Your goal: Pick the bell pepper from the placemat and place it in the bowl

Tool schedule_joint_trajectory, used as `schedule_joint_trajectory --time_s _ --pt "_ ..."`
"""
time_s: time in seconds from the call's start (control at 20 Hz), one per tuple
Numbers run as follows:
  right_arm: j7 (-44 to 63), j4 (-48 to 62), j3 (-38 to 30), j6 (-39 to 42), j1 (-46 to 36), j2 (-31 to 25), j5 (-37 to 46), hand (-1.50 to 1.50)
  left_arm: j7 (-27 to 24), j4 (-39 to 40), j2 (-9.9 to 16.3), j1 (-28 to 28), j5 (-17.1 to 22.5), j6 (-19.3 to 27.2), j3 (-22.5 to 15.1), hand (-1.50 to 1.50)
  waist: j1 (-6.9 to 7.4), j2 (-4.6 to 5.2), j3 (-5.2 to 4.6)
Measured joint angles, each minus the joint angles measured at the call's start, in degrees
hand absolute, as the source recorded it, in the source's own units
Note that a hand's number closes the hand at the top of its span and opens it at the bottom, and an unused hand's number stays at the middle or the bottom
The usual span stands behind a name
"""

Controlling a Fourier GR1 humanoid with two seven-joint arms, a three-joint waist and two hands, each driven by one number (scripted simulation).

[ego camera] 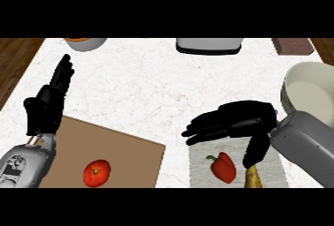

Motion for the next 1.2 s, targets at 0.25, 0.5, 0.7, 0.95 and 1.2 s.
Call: schedule_joint_trajectory --time_s 0.25,0.5,0.7,0.95,1.2 --pt "-1.89 1.15 6.48 -3.64 -0.68 -0.25 6.62 -1.50 2.55 -2.62 0.42 0.76 -0.68 -0.07 0.20 0.00 -0.39 -0.27 -0.03" --pt "-1.73 4.37 10.80 -6.09 -1.13 1.57 13.86 -1.50 1.50 -3.10 -0.06 2.51 -1.39 -0.32 0.83 0.00 -0.89 -0.35 -0.07" --pt "-2.05 6.76 11.89 -6.89 -0.29 3.59 17.95 -1.50 1.38 -3.27 -0.82 3.11 -2.12 -0.66 1.33 0.00 -1.26 -0.41 -0.08" --pt "-3.97 11.50 11.77 -9.31 1.18 6.45 21.94 -1.50 0.22 -2.44 -1.39 3.39 -2.49 -1.64 2.88 0.00 -1.42 -0.41 -0.09" --pt "-5.76 17.30 11.84 -11.19 2.18 10.93 25.64 -1.50 1.96 -3.21 -2.06 2.45 -3.19 -2.41 3.48 0.00 -1.44 -0.40 -0.08"
